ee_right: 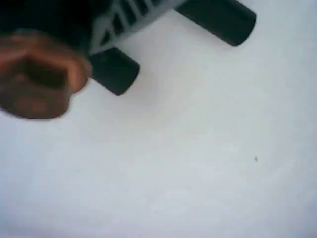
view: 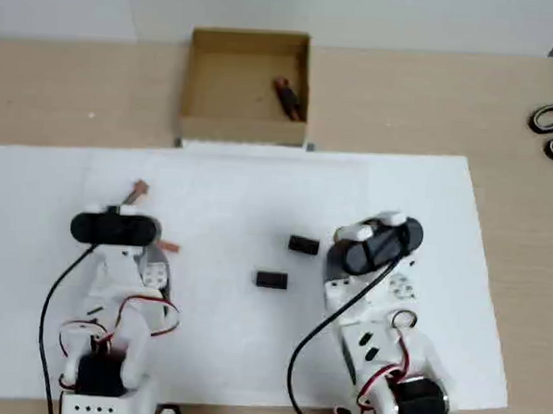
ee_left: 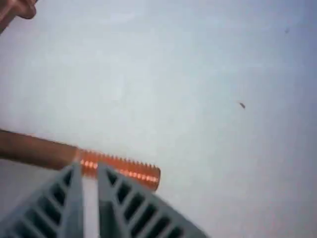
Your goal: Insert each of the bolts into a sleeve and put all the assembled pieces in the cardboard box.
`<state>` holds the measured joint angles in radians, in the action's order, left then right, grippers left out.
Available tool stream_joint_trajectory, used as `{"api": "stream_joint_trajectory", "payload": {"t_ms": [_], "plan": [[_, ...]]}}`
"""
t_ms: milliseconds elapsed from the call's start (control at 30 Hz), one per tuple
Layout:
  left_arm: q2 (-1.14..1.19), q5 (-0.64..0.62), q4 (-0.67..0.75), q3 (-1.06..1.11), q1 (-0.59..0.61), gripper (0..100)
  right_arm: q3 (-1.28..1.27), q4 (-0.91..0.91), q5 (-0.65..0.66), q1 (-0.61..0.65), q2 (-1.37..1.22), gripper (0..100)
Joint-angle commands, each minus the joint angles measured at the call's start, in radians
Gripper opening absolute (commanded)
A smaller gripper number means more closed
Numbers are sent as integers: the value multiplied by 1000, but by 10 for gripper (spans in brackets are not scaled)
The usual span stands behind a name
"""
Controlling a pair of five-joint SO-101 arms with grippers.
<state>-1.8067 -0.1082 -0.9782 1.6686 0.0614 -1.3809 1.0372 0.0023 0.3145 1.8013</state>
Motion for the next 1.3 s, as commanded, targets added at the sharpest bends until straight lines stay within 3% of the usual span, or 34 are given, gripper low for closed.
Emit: {"api": "stream_joint_trajectory", "payload": {"t_ms": [0, 167, 533, 1267], "plan": [[-11, 3, 28, -4, 3, 7, 69, -74, -9, -2, -4, 4], [-11, 3, 28, -4, 3, 7, 172, -134, -15, -2, -191, 3], [-11, 3, 28, -5, -2, 7, 749, -306, -66, -2, -1052, 3], [-11, -2, 28, -5, 3, 7, 1924, -309, -63, 4, -2270, 3]]}}
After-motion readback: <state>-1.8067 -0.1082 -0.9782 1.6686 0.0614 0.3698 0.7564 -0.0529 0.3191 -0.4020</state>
